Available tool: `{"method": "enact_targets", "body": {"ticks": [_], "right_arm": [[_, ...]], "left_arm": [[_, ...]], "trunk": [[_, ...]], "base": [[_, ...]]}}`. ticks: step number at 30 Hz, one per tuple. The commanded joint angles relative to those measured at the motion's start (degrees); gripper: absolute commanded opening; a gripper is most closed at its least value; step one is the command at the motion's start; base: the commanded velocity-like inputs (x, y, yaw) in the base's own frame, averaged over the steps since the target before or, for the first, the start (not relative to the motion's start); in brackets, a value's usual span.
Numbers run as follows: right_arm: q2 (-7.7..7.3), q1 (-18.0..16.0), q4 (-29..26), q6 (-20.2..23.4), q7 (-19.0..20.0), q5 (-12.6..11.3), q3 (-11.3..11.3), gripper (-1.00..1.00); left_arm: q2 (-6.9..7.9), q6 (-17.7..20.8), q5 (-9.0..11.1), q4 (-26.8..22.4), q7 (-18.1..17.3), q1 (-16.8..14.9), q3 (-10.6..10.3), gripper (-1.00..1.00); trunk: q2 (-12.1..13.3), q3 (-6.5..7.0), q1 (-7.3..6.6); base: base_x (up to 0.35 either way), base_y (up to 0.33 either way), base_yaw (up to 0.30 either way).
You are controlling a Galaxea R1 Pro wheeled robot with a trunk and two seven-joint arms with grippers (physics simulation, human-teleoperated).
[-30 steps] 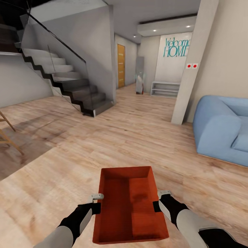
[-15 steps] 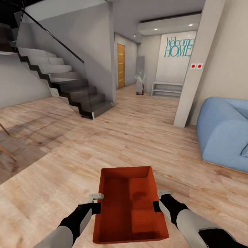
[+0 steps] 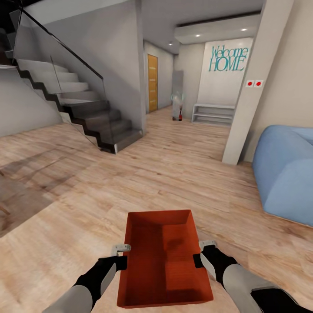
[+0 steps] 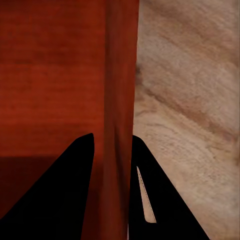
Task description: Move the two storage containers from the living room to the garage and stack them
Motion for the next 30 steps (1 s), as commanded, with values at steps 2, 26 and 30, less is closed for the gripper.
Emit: {"method": "enact_targets", "body": {"ticks": [2, 26, 30], "right_arm": [[-0.03, -0.04, -0.16, 0.49, -0.17, 0.93, -0.10, -1.00], [-0.03, -0.04, -0.16, 0.49, -0.16, 0.93, -0.10, -1.00], [-0.03, -0.04, -0.16, 0.49, -0.14, 0.93, -0.10, -1.00]], "left_arm": [[-0.02, 0.37, -0.42, -0.12, 0.25, 0.01, 0.34, -1.00], [-0.02, 0.37, -0.42, -0.14, 0.25, 0.03, 0.34, -1.00], [-0.02, 0.37, -0.42, -0.14, 0.25, 0.02, 0.34, -1.00]], "trunk": [[-0.02, -0.05, 0.03], [-0.02, -0.05, 0.03], [-0.02, -0.05, 0.03]], "base": [[0.348, 0.000, 0.000], [0.348, 0.000, 0.000], [0.348, 0.000, 0.000]]}}
